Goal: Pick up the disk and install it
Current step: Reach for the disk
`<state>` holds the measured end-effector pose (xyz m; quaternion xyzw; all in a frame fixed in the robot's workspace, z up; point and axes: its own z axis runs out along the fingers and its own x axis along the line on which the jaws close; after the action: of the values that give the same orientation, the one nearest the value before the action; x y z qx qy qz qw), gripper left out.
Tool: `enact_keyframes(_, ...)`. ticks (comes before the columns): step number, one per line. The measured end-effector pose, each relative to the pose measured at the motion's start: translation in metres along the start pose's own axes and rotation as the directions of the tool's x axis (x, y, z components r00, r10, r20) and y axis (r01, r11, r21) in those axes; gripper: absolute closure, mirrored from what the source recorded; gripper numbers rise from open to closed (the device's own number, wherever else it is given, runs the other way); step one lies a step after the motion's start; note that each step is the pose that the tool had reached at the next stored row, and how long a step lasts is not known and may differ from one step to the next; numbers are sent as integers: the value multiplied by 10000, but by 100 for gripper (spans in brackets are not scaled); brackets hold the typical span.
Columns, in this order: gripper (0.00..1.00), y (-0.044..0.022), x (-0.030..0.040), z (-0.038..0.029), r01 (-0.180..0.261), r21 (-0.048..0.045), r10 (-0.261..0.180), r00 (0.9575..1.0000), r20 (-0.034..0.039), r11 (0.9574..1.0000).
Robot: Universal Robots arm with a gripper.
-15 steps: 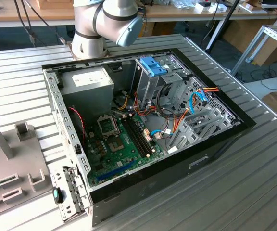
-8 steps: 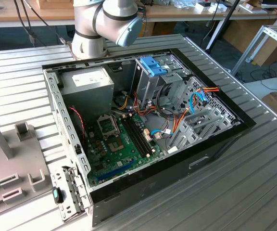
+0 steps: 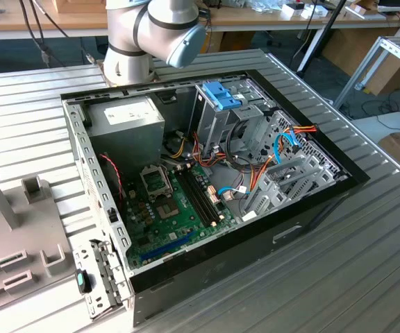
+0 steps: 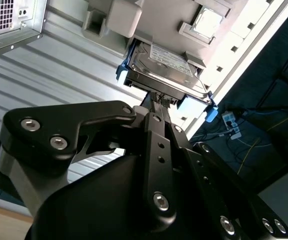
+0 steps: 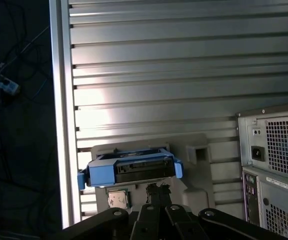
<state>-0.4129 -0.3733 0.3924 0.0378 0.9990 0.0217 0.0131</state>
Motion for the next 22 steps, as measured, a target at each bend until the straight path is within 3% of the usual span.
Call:
enact_keyframes(5, 89, 16, 29, 0, -1, 0, 1, 10000, 0, 10000)
enact_keyframes(15, 89, -2, 376, -6, 0, 0, 0, 10000, 0, 10000)
enact_keyframes(22, 89, -3, 386, -6, -1, 0, 1, 10000, -1, 10000)
